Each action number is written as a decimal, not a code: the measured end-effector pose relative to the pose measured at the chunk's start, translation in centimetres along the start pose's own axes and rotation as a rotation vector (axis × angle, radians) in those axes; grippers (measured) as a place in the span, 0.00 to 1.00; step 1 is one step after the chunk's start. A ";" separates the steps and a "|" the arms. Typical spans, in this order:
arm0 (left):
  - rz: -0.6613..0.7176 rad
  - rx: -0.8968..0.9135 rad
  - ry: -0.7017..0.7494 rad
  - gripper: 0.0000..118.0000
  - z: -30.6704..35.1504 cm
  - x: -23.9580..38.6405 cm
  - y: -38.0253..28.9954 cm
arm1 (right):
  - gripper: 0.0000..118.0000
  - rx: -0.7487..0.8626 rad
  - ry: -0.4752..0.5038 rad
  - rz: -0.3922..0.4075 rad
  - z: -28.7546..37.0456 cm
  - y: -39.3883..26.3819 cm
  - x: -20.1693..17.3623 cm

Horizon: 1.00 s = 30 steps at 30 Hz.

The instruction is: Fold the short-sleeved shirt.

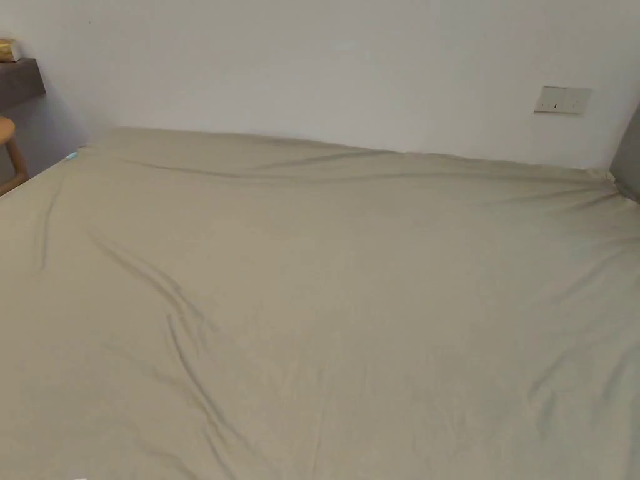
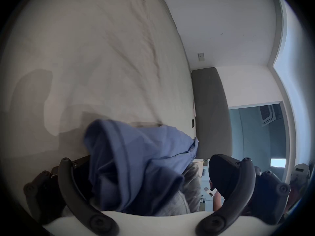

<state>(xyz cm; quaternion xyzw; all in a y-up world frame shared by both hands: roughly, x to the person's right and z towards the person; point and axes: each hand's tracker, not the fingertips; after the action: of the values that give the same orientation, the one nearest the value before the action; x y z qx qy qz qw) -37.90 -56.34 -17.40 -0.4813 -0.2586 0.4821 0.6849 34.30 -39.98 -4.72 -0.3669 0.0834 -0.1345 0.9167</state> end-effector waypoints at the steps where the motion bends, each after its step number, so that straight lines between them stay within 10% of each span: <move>1: -0.014 -0.022 0.001 1.00 -0.3 0.1 0.3 | 0.63 0.003 0.005 -0.016 -0.1 -0.1 0.0; 4: -0.006 -0.075 -0.056 0.96 -1.5 -1.0 0.7 | 0.63 -0.010 0.000 -0.052 -1.0 -0.7 0.2; 7: -0.063 -0.103 0.075 0.63 -2.1 -0.7 0.4 | 0.63 -0.029 -0.010 -0.057 -1.9 -1.3 -0.4; 9: -0.143 -0.096 0.305 0.17 -3.0 -0.9 -0.1 | 0.63 -0.046 -0.015 -0.049 -2.4 -1.6 -0.8; 10: -0.063 -0.075 0.105 0.17 -2.5 -0.2 -0.5 | 0.63 -0.052 -0.014 -0.044 -2.5 -1.7 -1.0; 30: -0.206 0.123 0.377 0.16 7.4 3.1 4.0 | 0.63 0.036 -0.021 0.090 -1.0 0.9 -4.9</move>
<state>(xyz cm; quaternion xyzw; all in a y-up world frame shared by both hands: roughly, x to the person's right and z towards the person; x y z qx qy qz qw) -44.38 -50.23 -18.35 -0.4911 -0.1439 0.3262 0.7948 29.58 -38.50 -5.75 -0.3477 0.0877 -0.0907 0.9291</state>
